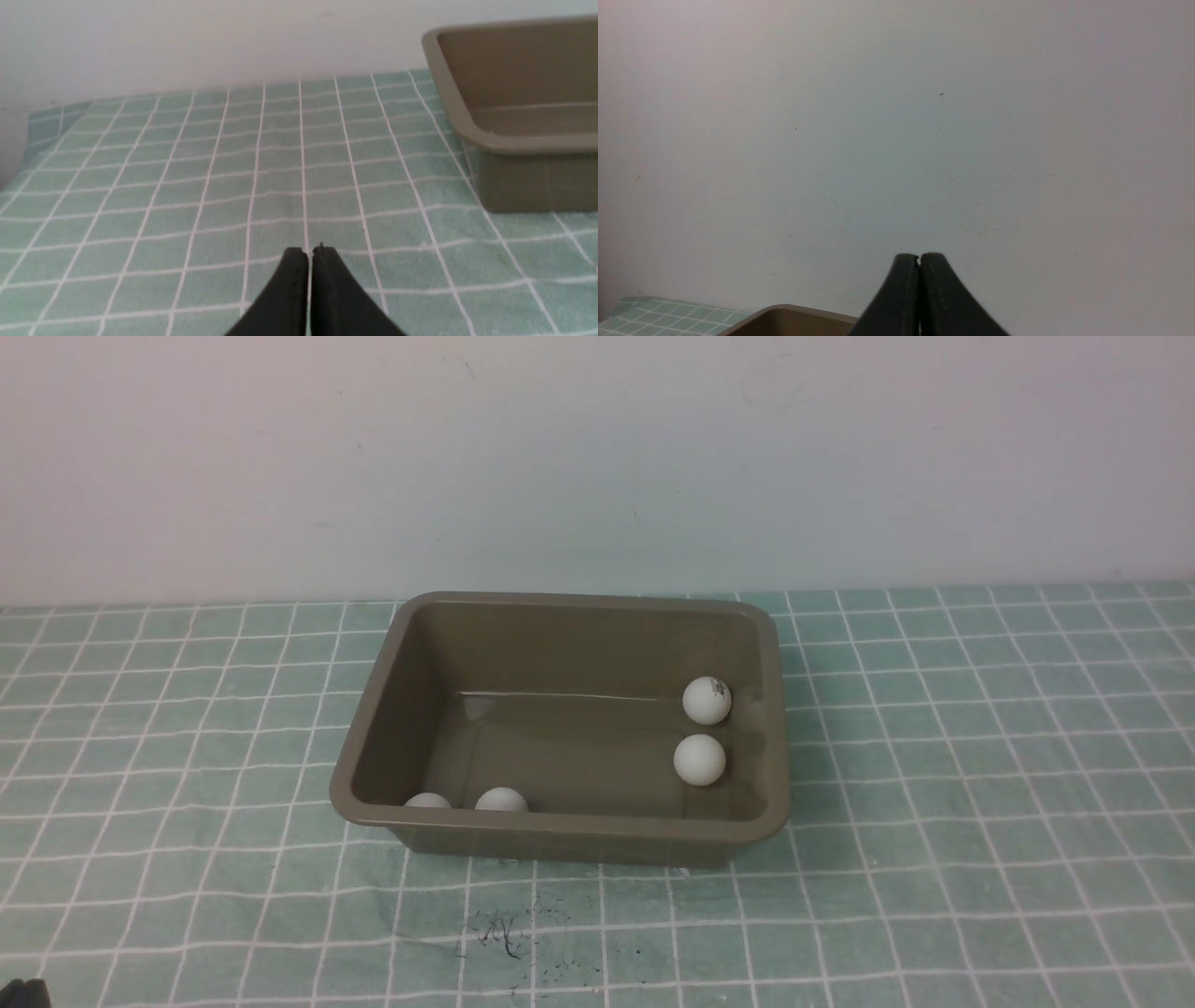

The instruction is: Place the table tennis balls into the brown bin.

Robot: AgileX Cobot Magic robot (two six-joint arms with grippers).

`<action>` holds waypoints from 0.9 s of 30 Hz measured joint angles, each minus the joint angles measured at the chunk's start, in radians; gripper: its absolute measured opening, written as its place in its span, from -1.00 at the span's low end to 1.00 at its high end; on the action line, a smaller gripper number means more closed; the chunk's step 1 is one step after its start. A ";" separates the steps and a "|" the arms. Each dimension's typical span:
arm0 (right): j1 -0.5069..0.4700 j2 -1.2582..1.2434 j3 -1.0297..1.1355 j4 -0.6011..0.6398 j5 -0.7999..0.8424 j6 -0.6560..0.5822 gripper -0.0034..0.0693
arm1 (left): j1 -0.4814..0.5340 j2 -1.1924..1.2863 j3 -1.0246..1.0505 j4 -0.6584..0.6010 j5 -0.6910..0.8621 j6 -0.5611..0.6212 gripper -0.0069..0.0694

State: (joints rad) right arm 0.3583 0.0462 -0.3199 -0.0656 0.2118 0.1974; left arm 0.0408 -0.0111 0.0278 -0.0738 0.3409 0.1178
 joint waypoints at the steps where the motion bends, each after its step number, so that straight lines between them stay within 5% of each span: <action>1: 0.000 0.000 0.000 0.000 0.000 0.000 -0.94 | 0.000 0.000 0.000 -0.001 0.014 0.000 -0.83; 27: 0.000 0.000 0.000 0.000 0.001 0.000 -0.94 | 0.000 0.000 0.000 -0.002 0.026 0.000 -0.83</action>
State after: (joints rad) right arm 0.3583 0.0462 -0.3199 -0.0656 0.2127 0.1974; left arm 0.0408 -0.0111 0.0278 -0.0763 0.3664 0.1178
